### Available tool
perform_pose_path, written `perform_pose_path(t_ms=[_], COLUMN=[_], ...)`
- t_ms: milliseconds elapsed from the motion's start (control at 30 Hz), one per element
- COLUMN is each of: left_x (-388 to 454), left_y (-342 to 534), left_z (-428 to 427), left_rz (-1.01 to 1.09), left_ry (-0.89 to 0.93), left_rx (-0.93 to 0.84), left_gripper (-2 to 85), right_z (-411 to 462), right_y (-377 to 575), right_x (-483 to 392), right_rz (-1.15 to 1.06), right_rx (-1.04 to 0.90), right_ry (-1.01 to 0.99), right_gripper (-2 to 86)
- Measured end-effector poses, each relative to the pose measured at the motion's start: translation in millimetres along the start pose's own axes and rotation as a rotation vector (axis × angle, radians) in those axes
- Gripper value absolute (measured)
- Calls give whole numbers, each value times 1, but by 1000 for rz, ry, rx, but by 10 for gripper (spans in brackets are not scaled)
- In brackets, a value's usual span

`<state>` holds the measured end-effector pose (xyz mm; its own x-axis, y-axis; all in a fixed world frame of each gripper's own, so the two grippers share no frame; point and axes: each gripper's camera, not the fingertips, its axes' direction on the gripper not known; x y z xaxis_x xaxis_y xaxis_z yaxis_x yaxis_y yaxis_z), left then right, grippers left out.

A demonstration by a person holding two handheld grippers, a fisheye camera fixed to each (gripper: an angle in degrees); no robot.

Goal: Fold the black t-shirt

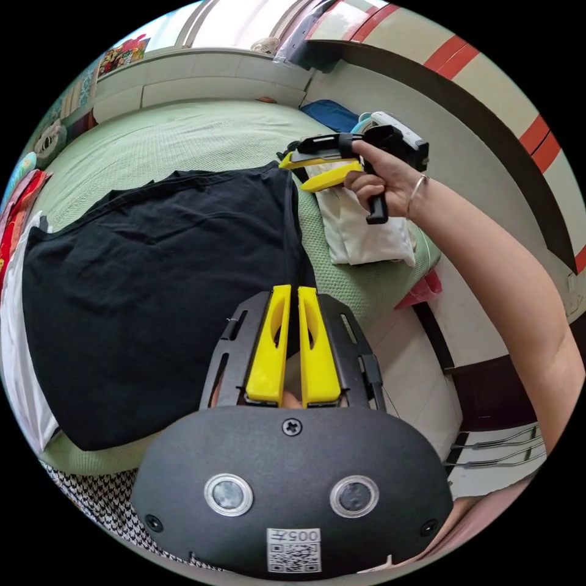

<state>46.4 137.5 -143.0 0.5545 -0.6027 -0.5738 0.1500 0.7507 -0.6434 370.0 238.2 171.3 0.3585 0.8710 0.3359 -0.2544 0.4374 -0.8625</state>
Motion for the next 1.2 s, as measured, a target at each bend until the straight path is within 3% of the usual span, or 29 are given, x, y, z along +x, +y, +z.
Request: perform_pose_path(t_ms=[400, 567, 733, 967, 1200], left_x=[-19, -11, 7, 14, -23], left_y=[3, 3, -3, -10, 8], left_z=[-39, -64, -106, -159, -190], left_rz=[22, 44, 60, 94, 42], left_ry=[57, 133, 221, 315, 294], left_rx=[9, 40, 78, 174, 196], left_gripper=[36, 33, 33, 34, 35], right_z=[12, -12, -58, -138, -140], right_y=[-33, -27, -15, 9, 34], right_x=[-14, -48, -78, -124, -171], right_rz=[68, -20, -61, -85, -75], right_rx=[61, 101, 149, 262, 265], right_ry=[121, 186, 109, 289, 466], right_gripper=[33, -11, -16, -16, -15])
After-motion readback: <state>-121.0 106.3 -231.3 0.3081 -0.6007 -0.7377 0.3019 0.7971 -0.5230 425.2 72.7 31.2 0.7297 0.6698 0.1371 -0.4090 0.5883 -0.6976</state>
